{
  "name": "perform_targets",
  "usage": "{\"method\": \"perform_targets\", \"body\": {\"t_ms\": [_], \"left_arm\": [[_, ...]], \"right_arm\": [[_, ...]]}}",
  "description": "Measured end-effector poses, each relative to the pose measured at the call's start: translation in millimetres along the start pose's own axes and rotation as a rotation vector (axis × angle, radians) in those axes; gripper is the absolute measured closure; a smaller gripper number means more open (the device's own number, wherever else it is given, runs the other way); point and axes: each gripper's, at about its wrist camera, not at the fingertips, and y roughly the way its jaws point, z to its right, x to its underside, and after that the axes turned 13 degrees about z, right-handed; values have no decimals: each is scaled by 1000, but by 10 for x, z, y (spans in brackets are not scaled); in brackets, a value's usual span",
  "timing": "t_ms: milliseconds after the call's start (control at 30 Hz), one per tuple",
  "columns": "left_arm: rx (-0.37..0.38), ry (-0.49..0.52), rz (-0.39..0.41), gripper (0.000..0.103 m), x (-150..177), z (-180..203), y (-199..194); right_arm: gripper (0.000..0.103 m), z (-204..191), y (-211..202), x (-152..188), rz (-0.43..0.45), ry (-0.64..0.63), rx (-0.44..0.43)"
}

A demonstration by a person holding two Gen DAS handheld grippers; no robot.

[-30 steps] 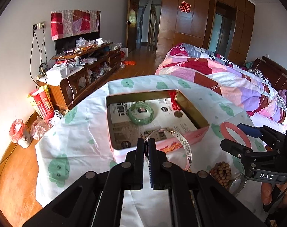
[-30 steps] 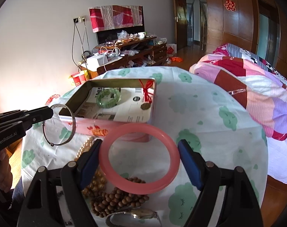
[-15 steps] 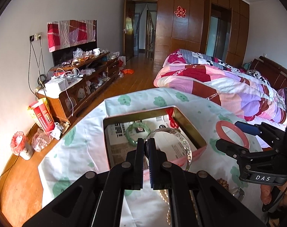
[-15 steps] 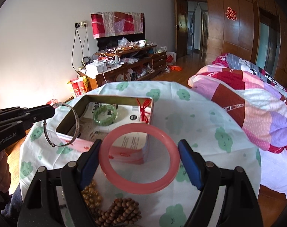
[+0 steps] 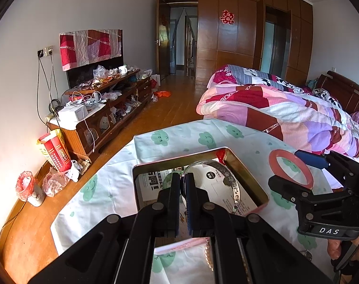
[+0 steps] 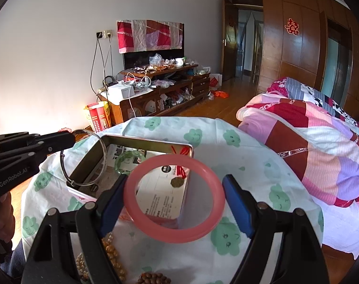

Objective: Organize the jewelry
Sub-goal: 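Carry both bangles over the tin and open the left tool to drop the silver bangle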

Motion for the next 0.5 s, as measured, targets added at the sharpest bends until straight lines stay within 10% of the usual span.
{"method": "perform_targets", "body": {"t_ms": [500], "left_arm": [[-17,-41,-36,100,66,-165,270]], "right_arm": [[21,-70,272,-19,-3,-23,1]]}}
